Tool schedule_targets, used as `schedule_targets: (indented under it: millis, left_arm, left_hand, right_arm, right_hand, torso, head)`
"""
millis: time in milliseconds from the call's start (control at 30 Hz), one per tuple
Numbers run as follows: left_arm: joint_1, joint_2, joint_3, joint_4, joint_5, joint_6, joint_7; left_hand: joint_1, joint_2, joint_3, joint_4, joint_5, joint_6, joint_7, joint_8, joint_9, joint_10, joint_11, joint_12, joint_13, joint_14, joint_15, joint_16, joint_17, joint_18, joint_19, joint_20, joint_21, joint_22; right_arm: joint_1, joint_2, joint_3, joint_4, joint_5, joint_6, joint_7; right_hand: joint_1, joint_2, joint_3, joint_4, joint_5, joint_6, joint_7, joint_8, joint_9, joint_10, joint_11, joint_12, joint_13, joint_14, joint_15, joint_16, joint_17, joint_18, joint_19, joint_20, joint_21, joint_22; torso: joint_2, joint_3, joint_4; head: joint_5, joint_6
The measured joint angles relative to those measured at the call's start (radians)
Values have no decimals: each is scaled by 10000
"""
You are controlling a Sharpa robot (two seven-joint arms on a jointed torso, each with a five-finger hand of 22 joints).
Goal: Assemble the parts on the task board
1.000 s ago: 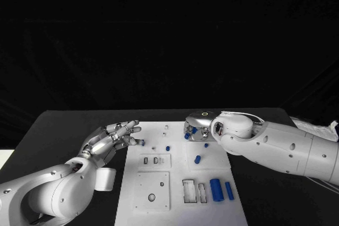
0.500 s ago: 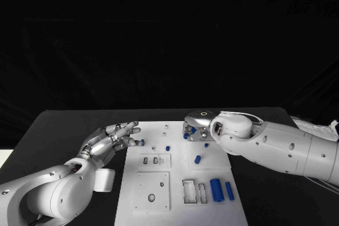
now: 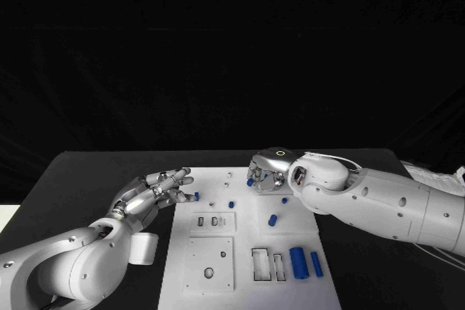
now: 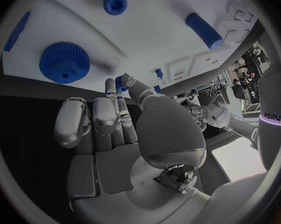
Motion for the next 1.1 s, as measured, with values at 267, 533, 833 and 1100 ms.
schedule_targets:
  millis: [267, 533, 833, 1100]
  left_arm:
    - [2, -11, 0, 2, 1, 0, -35]
    - [9, -7, 0, -12, 2, 0, -55]
    - [31, -8, 0, -22, 3, 1, -74]
    - [42, -2, 2, -29, 3, 6, -91]
  left_hand:
    - [40, 41, 39, -39, 0, -38, 36, 0, 0, -36, 36, 0, 0, -37, 37, 39, 11, 1, 0, 0, 50, 11]
    - [41, 41, 71, -71, 0, -37, 36, 0, 1, -36, 35, 0, 1, -57, 19, 39, 20, 0, 0, 0, 50, 22]
    - [41, 41, 71, -71, 0, -37, 36, 0, 1, -71, 0, 0, -7, -75, 3, 39, 23, 0, 0, 0, 50, 24]
    - [40, 41, 71, -71, 0, -37, 35, 0, 1, -71, -1, 0, -7, -75, 4, 39, 22, 0, -36, 36, 50, 23]
  right_arm:
    - [22, 297, 48, -192, 104, -460, -130]
    - [53, 916, 58, -783, 93, -801, -258]
    - [55, 1489, 56, -1450, 47, -961, -251]
    - [55, 1818, 54, -1815, 6, -1001, -224]
  right_hand:
    - [0, 0, -22, 34, -308, 3, -5, 0, -6, 11, 11, -47, -7, 0, 0, 0, -1, 0, -1, 1, 37, 34]
    - [0, 0, -47, 64, -436, 9, -13, 0, -6, 11, 12, -46, -14, 0, 0, 0, -2, 0, -2, 2, 37, 65]
    - [4, -4, -6, 105, -459, 5, -18, 0, -6, 11, 13, -46, -25, 0, 1, 0, -3, 0, -2, 3, 37, 80]
    - [37, -101, 146, 257, -496, -8, -33, 0, -6, -27, 51, -46, -24, -21, -19, -657, -940, 0, -2, 3, 78, 88]
  torso:
    - [16, 0, 11]
    - [36, 5, 15]
    - [50, 15, 21]
    - [72, 15, 44]
  head:
    - [48, 59]
    - [42, 81]
    - [67, 97]
    - [85, 78]
